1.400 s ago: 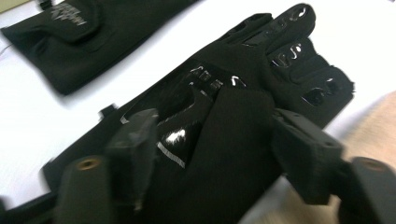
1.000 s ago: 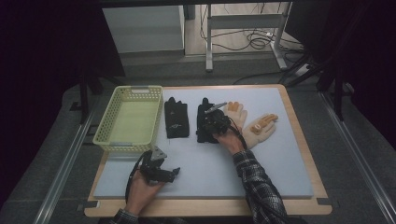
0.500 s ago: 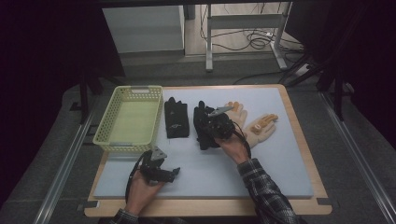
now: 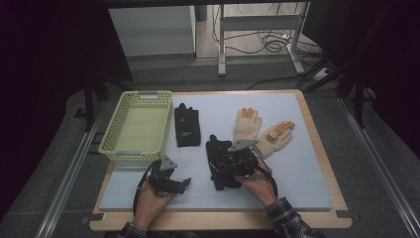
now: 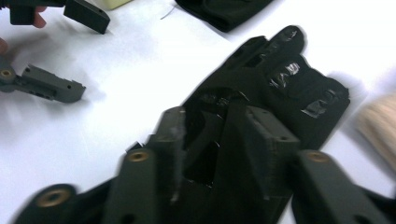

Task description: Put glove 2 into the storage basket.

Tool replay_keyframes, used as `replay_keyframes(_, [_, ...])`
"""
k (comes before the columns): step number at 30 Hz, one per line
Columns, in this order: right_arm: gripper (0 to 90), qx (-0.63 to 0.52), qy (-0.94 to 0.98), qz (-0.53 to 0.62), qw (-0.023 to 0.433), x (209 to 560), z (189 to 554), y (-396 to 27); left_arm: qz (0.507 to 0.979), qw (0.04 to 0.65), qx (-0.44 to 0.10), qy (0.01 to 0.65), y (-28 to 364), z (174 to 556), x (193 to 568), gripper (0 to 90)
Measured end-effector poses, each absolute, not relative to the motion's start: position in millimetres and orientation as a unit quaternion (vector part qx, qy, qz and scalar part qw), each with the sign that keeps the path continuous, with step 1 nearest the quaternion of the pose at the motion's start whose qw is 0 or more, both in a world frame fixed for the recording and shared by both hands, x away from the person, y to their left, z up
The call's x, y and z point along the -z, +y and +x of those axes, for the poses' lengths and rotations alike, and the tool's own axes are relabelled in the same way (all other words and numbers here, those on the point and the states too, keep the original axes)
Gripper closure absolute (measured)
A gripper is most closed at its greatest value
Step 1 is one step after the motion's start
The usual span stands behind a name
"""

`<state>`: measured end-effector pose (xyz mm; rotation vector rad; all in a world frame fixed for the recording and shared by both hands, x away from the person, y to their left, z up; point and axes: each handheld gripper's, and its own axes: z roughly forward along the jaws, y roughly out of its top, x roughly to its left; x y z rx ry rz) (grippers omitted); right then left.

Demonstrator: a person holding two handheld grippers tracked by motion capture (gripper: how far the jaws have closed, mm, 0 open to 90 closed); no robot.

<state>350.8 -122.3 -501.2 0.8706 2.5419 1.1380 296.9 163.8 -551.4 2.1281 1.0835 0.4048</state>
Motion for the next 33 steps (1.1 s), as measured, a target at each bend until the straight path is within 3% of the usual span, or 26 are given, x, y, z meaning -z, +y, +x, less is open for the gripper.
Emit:
replay_keyframes(3, [54.2,-0.389,0.860,0.307,0.118,498,352,-138,0.822,0.352,-0.156,0.419,164,297,551,7.6])
replay_keyframes(8, [74.9,-0.378,0.860,0.323,0.118,503,352,-167,0.822,0.353,-0.156,0.420,164,297,551,7.6])
replay_keyframes(12, [84.0,-0.370,0.866,0.319,0.109,514,346,-179,0.822,0.353,-0.156,0.420,164,297,551,7.6])
replay_keyframes(25, [85.1,-0.375,0.880,0.270,0.106,530,322,-167,0.822,0.353,-0.156,0.420,164,297,551,7.6])
replay_keyframes(33, [84.7,-0.386,0.884,0.251,0.082,533,313,-148,0.822,0.353,-0.156,0.419,164,297,551,7.6])
